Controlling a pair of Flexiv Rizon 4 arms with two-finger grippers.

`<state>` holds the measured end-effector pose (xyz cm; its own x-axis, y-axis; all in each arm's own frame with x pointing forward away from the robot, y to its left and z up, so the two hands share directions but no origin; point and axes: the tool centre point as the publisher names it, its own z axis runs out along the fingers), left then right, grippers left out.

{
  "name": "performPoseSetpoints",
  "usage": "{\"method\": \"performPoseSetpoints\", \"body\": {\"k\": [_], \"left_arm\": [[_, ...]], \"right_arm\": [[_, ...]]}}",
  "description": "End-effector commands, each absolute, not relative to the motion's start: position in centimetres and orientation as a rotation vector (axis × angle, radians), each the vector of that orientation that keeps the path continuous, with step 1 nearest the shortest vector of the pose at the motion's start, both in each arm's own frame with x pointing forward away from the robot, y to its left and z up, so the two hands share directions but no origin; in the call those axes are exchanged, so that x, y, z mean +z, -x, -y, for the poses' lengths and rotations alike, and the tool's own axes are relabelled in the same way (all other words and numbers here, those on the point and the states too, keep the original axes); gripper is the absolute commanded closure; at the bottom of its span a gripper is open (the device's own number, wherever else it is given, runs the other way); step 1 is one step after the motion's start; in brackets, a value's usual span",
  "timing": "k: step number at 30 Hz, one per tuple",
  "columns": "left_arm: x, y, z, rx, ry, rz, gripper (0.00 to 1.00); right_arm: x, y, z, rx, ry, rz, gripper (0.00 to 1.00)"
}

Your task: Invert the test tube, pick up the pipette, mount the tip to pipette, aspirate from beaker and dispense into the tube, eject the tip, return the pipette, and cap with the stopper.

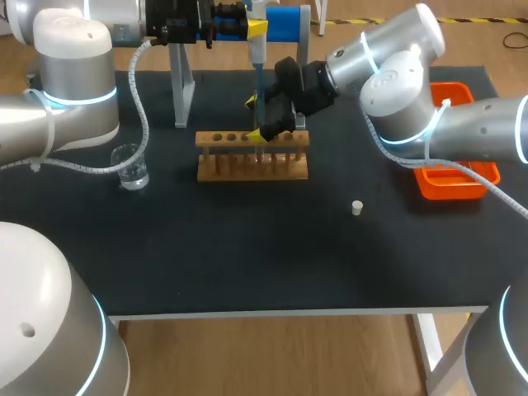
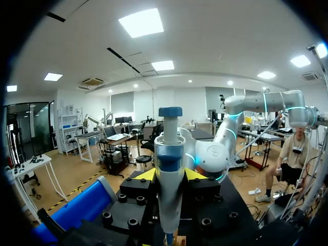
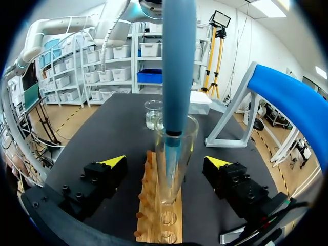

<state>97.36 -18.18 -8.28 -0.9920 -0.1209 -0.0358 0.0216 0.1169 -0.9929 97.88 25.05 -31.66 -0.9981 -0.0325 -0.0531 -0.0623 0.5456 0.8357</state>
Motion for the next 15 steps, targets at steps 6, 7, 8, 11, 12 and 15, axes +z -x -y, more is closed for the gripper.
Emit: {"method": "performPoseSetpoints", "body": {"k": [6,7,8,11,12,15], "left_arm": [[-7.6,-97.4,18.4,-2.012,0.091,-2.26,1.0],[-7.4,-97.4,18.4,-2.011,0.088,-2.259,1.0],[-7.3,-97.4,18.4,-2.009,0.086,-2.258,1.0],[-7.0,-97.3,18.4,-1.992,0.077,-2.26,1.0],[-6.9,-97.2,18.4,-1.99,0.076,-2.261,1.0],[-6.5,-97.1,18.5,-1.961,0.061,-2.278,1.0]], "right_arm": [[-31.6,-97.8,-25.0,1.477,0.083,-2.735,0.0],[-31.6,-97.8,-25.0,1.477,0.083,-2.735,0.0],[-31.6,-97.8,-25.0,1.477,0.083,-2.735,0.0],[-31.6,-97.8,-25.0,1.477,0.083,-2.735,0.0],[-31.6,-97.8,-25.0,1.477,0.083,-2.735,0.0],[-31.6,-97.8,-25.0,1.477,0.083,-2.735,0.0]]}}
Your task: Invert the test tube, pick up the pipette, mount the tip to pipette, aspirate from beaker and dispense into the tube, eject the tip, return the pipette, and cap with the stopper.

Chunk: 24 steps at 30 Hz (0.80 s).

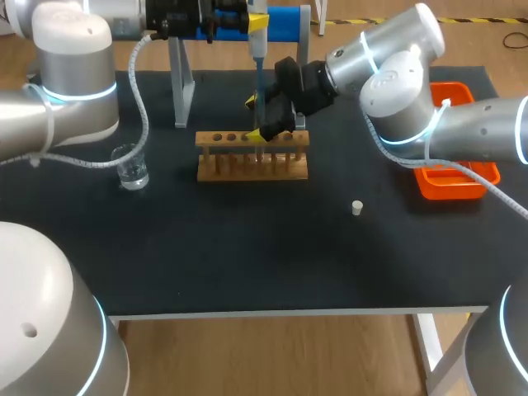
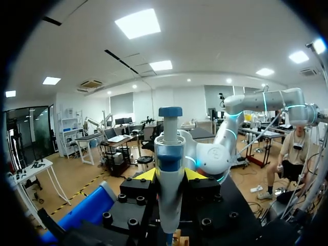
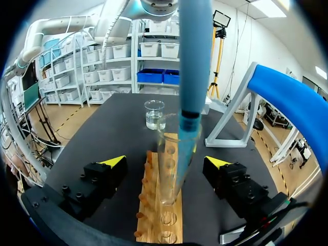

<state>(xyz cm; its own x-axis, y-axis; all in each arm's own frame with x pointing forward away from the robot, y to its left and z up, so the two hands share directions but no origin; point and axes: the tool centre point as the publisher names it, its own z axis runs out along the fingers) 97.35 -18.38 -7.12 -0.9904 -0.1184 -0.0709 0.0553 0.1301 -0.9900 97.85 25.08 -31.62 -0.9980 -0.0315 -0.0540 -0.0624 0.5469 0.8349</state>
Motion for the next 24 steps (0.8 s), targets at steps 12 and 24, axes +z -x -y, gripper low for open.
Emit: {"method": "performPoseSetpoints", "body": {"k": [12,24], "left_arm": [[-5.5,-96.6,18.5,-1.931,0.055,-2.291,1.0],[-4.3,-96.3,18.8,-1.922,0.034,-2.289,1.0]], "right_arm": [[-31.6,-97.8,-25.0,1.477,0.083,-2.735,0.0],[-31.6,-97.8,-25.0,1.477,0.083,-2.735,0.0]]}}
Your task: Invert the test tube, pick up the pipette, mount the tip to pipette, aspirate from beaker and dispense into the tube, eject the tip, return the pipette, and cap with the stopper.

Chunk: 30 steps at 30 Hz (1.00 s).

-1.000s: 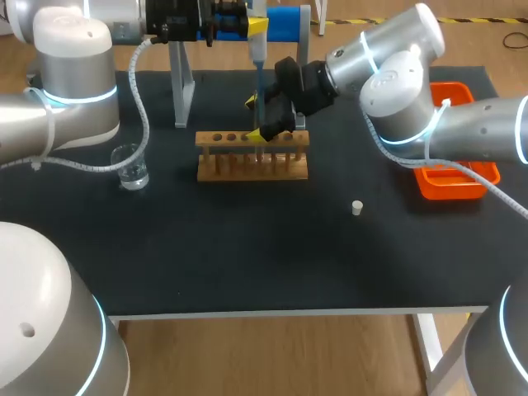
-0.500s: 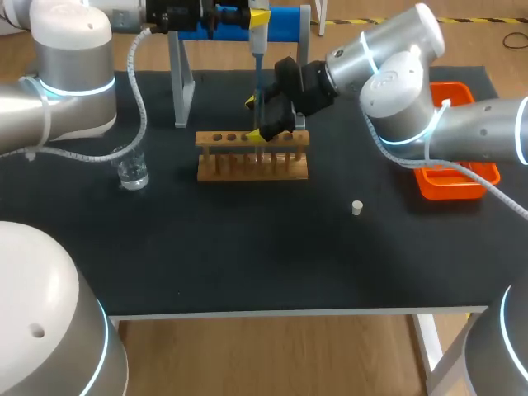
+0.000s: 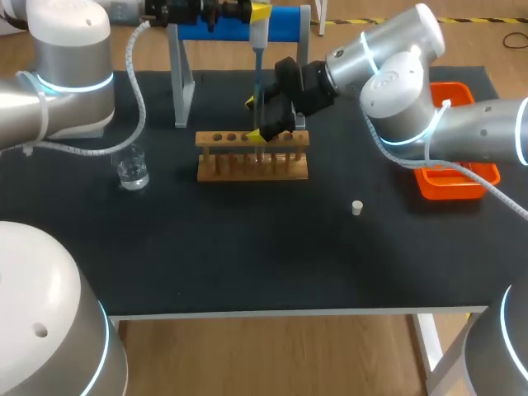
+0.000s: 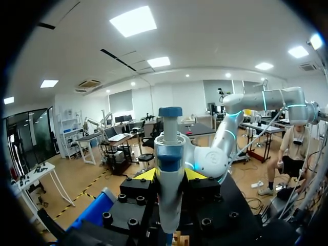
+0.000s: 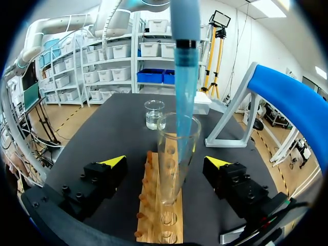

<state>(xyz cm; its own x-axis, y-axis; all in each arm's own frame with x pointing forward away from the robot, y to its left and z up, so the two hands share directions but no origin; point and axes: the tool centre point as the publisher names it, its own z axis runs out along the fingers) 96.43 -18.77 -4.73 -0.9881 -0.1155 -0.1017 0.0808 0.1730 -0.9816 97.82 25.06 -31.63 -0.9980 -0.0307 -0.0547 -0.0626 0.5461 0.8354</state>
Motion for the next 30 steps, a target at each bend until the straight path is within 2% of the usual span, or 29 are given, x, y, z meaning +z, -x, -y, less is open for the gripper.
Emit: {"method": "performPoseSetpoints", "body": {"k": [1,30], "left_arm": [[-4.3,-96.3,18.9,-1.92,0.032,-2.289,1.0],[-1.1,-94.9,19.4,-1.877,-0.013,-2.277,1.0]], "right_arm": [[-31.6,-97.8,-25.0,1.477,0.083,-2.735,0.0],[-31.6,-97.8,-25.0,1.477,0.083,-2.735,0.0]]}}
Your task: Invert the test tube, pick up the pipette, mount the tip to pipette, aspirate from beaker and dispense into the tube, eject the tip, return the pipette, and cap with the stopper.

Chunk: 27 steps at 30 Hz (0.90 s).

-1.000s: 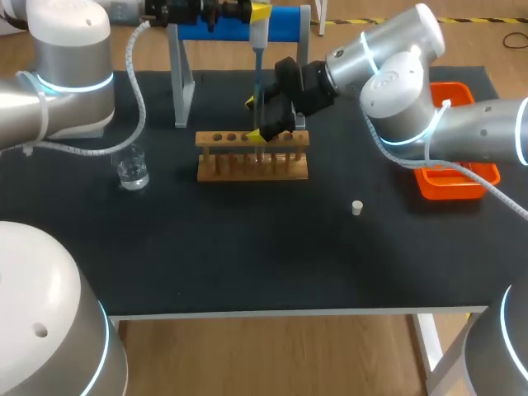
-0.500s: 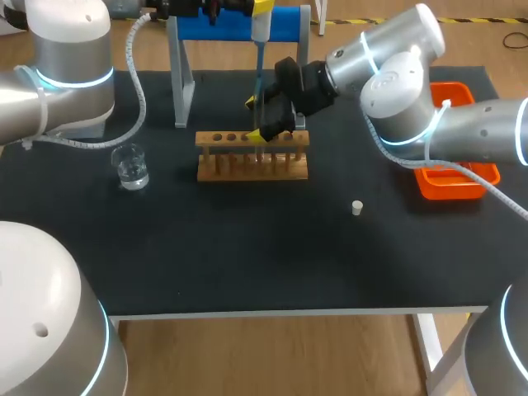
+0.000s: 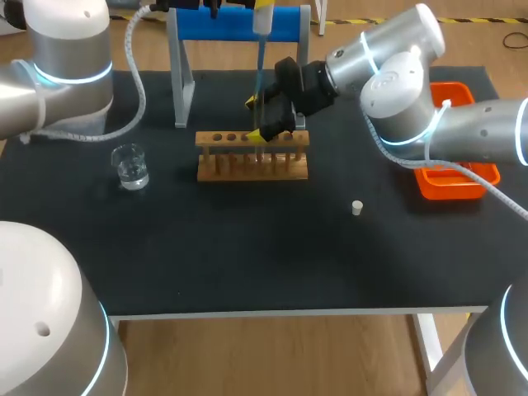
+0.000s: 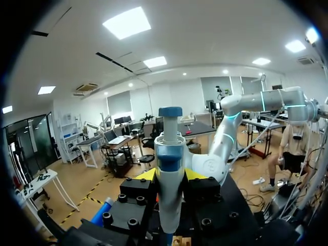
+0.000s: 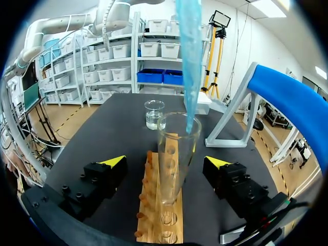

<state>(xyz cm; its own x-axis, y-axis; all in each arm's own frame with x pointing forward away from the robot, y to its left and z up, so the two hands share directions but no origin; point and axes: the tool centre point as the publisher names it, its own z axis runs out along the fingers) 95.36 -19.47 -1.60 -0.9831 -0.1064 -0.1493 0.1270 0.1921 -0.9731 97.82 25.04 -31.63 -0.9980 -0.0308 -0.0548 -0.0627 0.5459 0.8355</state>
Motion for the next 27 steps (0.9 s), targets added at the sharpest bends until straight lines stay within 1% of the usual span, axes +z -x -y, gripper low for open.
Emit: {"method": "performPoseSetpoints", "body": {"k": [1,13,19,27], "left_arm": [[-1.0,-94.8,19.4,-1.875,-0.014,-2.275,1.0],[0.8,-93.8,18.2,-1.821,-0.021,-2.247,1.0],[1.3,-92.3,15.7,-1.777,0.021,-2.243,1.0],[-0.2,-88.4,11.8,-1.753,0.123,-2.254,1.0]], "right_arm": [[-31.6,-97.8,-25.0,1.477,0.083,-2.735,0.0],[-31.6,-97.8,-25.0,1.477,0.083,-2.735,0.0],[-31.6,-97.8,-25.0,1.477,0.083,-2.735,0.0],[-31.6,-97.8,-25.0,1.477,0.083,-2.735,0.0]]}}
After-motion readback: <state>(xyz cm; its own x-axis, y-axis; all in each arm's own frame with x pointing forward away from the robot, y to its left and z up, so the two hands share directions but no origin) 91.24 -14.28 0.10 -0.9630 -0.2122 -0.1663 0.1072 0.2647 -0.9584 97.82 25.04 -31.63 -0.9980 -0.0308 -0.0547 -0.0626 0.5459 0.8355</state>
